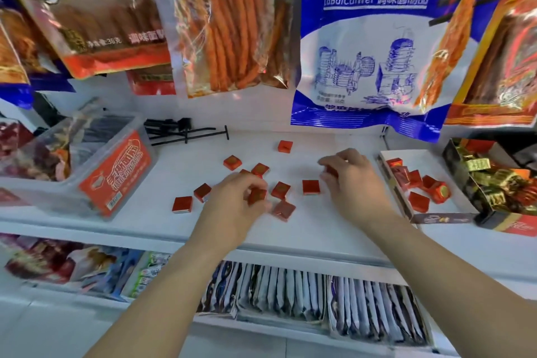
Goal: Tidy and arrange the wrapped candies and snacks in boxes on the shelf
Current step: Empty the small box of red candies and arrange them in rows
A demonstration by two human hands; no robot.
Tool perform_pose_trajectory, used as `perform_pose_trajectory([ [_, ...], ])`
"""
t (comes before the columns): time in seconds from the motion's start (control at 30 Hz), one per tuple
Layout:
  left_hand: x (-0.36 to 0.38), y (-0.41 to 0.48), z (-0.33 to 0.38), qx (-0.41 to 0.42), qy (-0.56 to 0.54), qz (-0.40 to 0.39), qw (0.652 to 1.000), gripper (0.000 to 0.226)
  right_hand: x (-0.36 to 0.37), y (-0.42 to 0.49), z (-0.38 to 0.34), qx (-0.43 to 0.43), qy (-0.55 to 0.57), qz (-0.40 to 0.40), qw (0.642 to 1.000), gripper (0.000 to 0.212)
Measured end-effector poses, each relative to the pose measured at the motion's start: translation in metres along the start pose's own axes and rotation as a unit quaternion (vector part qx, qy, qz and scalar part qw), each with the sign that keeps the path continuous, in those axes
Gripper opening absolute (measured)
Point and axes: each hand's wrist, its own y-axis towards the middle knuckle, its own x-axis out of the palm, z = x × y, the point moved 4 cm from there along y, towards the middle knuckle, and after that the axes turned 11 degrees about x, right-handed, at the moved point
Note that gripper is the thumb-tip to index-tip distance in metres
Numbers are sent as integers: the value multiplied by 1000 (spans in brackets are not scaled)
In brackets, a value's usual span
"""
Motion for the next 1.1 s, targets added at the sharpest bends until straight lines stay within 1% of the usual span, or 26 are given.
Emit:
perform_pose_trajectory([
  [0.03,2,2,4,3,-11,7,1000,28,3,0,-7,-21,5,-12,1000,32],
  [0.07,7,4,10,15,-14,-6,1000,30,8,-1,-11,-43,9,-35,998,33],
  [0.13,22,4,20,46,0,-54,997,30,19,-5,-11,-64,17,-79,995,33],
  [0.2,29,5,21,52,17,-77,996,31,20,-6,-6,-72,6,-95,993,37],
  [0.27,30,5,18,47,28,-83,995,39,19,-6,-1,-87,-9,-110,990,43],
  [0.3,31,4,18,51,35,-87,994,42,18,-7,-1,-91,-9,-115,989,44],
  [0.33,31,4,18,57,43,-89,993,40,18,-7,0,-92,-3,-115,989,42],
  [0.4,30,3,19,64,50,-72,994,29,18,-7,1,-86,13,-112,990,36],
  [0.43,28,5,17,59,47,-48,996,26,18,-8,2,-81,17,-108,991,35],
  [0.53,21,19,13,48,31,55,997,25,4,-13,7,-64,35,-68,995,33],
  [0.57,23,24,14,47,28,63,997,25,-3,-15,8,-58,41,-51,996,32],
  [0.67,45,34,20,53,68,0,996,25,-28,-19,21,-49,31,-13,998,33],
  [0.77,51,36,18,44,109,-18,993,22,-54,-21,45,-21,8,11,1000,34],
  [0.83,53,36,24,37,93,-11,995,23,-76,-23,70,5,-6,42,999,34],
  [0.9,63,40,43,43,55,-10,998,25,-95,-25,93,29,-31,60,997,34],
  [0.97,79,48,75,54,-22,-3,998,26,-106,-29,109,50,-64,36,996,39],
  [1.03,96,61,112,66,-99,9,993,25,-112,-35,120,48,-77,15,996,45],
  [1.1,116,75,144,84,-134,6,987,27,-125,-39,130,53,-55,48,996,40],
])
